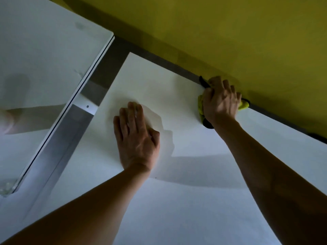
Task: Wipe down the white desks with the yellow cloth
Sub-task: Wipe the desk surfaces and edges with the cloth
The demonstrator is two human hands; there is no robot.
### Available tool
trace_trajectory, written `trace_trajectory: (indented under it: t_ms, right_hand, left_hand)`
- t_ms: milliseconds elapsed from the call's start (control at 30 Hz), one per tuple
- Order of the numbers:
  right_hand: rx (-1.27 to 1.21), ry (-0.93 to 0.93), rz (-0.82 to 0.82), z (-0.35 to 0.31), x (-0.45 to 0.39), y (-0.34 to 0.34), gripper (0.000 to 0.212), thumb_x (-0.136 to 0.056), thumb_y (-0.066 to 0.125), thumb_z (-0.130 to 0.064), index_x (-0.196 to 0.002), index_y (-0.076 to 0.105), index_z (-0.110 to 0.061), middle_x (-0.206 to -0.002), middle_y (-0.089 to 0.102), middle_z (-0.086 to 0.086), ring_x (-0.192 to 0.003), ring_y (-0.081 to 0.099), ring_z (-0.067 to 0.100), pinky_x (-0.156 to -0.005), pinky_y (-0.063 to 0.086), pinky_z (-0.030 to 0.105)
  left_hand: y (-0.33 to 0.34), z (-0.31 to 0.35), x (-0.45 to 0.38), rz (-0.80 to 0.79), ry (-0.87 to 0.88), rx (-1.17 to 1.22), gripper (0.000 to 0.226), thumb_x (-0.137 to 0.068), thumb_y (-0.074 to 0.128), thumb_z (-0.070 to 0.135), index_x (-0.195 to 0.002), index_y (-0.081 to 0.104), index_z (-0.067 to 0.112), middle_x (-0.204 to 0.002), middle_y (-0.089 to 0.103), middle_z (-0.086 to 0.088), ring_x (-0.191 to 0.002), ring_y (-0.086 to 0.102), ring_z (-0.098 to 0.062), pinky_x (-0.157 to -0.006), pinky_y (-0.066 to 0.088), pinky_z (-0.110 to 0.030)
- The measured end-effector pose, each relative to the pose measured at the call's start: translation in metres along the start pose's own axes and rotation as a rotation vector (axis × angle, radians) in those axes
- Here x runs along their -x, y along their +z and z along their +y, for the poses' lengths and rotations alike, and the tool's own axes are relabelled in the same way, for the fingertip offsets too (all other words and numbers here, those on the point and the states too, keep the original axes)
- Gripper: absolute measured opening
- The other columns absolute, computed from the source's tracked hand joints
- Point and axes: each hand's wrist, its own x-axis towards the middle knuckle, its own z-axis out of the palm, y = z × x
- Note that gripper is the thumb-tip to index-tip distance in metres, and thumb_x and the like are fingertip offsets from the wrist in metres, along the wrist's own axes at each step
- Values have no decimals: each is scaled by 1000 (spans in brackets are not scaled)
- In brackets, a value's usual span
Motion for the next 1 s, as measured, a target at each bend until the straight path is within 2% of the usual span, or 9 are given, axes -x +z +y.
trace_trajectory:
  t_ms: [167,267,333,500,633,767,867,1000]
  right_hand:
    - [-119,-207,-95,-100,-17,32,43,-88,38,-35,-124,55,-20,-116,56,11,-107,57,32,-93,38,45]
    - [-122,-341,-183,-159,-34,51,43,-96,39,-36,-136,53,-32,-128,56,5,-118,54,29,-101,37,46]
    - [-138,-353,-192,-172,-41,56,40,-98,39,-38,-135,54,-36,-129,56,1,-119,54,27,-102,37,44]
    - [-159,-244,-153,-136,-33,48,34,-95,45,-37,-124,60,-27,-123,59,1,-116,56,27,-101,38,44]
    - [-86,-125,-138,-50,-16,20,32,-90,47,-34,-117,58,-19,-115,59,7,-110,56,30,-96,38,46]
    - [24,-63,-120,26,-4,-5,32,-92,40,-32,-114,57,-15,-108,59,13,-102,56,36,-90,39,45]
    - [67,-50,-98,33,-8,-5,30,-96,40,-29,-112,59,-13,-106,60,15,-99,57,37,-89,40,44]
    - [36,-84,-132,-2,-18,5,33,-97,39,-32,-117,58,-15,-109,62,13,-101,59,35,-92,40,44]
  left_hand:
    - [0,-2,2,3,-4,3,76,-94,46,34,-162,25,7,-169,24,-16,-156,21,-38,-129,13,-51]
    - [2,-3,1,4,6,-2,75,-95,39,37,-163,23,8,-169,24,-16,-156,21,-37,-129,14,-51]
    - [2,-5,0,0,6,-15,75,-96,36,38,-163,22,8,-169,24,-16,-156,20,-37,-129,14,-51]
    - [1,-2,2,1,6,-9,74,-96,39,36,-163,22,8,-169,24,-16,-156,20,-38,-129,13,-52]
    - [0,-4,2,-4,9,-5,76,-94,38,37,-162,24,7,-168,26,-18,-155,21,-40,-129,11,-52]
    - [-2,-1,2,-13,8,3,76,-95,38,38,-163,22,7,-169,24,-19,-156,20,-40,-129,10,-52]
    - [-2,-1,0,-19,13,10,76,-95,38,37,-162,23,6,-168,24,-20,-155,21,-41,-129,12,-54]
    - [-2,-3,0,-23,17,6,76,-95,39,37,-162,23,5,-168,24,-20,-155,21,-42,-129,11,-54]
